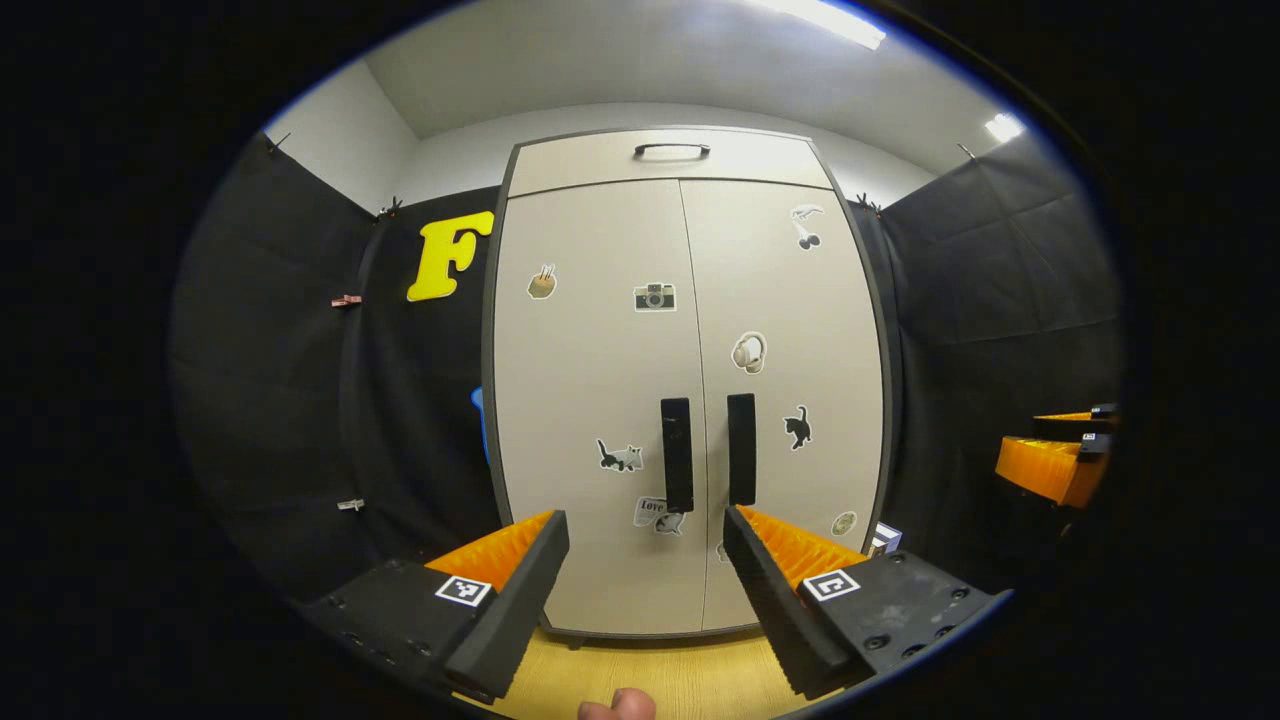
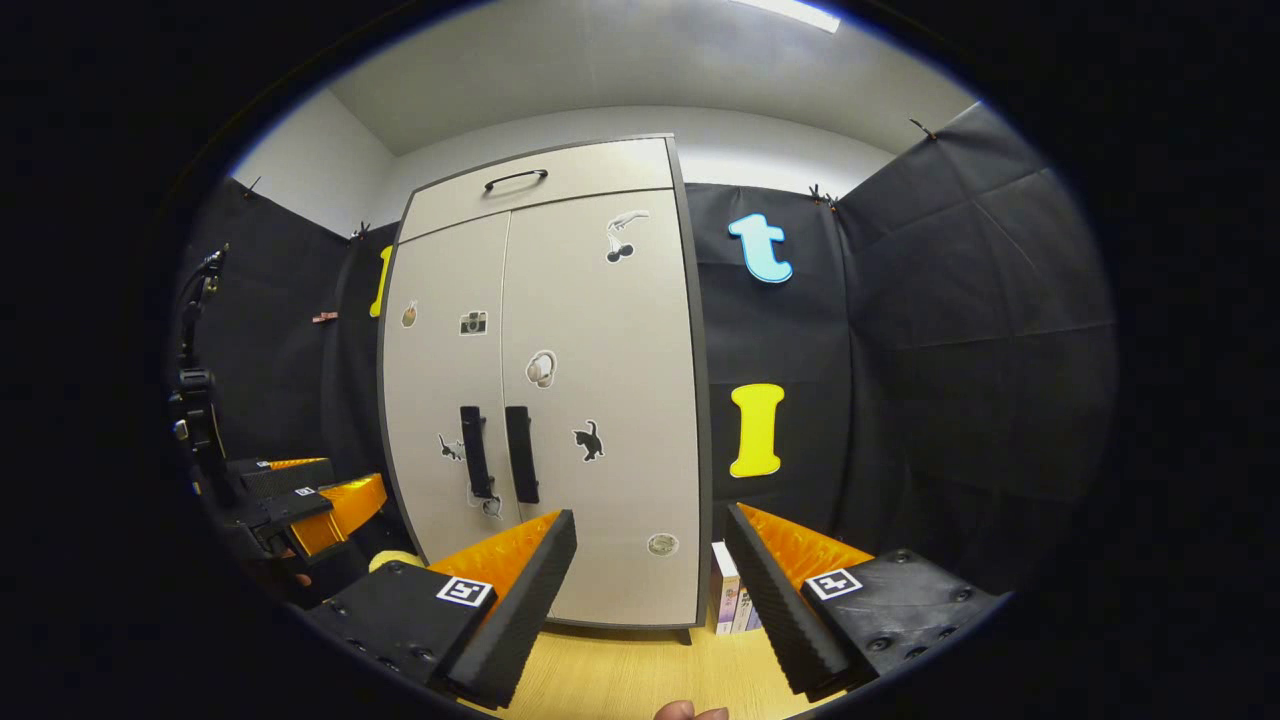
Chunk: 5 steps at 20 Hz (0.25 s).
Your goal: Grab one shoe with the right hand and put it into the shoe cabinet, grab the other shoe with the left hand and put it into the shoe cabinet; then close the right door with the right hand and the left door with the left hand.
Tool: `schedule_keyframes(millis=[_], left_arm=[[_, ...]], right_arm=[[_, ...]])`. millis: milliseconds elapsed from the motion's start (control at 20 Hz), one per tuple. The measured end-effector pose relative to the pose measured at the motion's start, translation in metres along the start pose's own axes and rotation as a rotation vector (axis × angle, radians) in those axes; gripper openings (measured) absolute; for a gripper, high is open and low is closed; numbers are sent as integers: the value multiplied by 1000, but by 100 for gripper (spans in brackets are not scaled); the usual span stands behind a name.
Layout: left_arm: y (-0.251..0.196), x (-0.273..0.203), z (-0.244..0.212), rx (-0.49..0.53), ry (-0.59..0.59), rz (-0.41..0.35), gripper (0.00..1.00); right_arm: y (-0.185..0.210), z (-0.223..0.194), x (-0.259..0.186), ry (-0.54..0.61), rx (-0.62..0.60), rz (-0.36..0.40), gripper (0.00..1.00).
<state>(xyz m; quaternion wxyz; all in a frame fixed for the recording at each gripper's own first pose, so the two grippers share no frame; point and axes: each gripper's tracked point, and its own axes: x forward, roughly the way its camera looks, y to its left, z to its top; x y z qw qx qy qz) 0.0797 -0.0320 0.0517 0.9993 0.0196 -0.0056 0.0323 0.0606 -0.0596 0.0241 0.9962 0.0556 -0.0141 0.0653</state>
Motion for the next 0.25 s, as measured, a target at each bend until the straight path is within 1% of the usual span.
schedule_keyframes(millis=[250], left_arm=[[0,0,-1,2,1,2,97]], right_arm=[[1,1,2,-2,-4,1,98]])
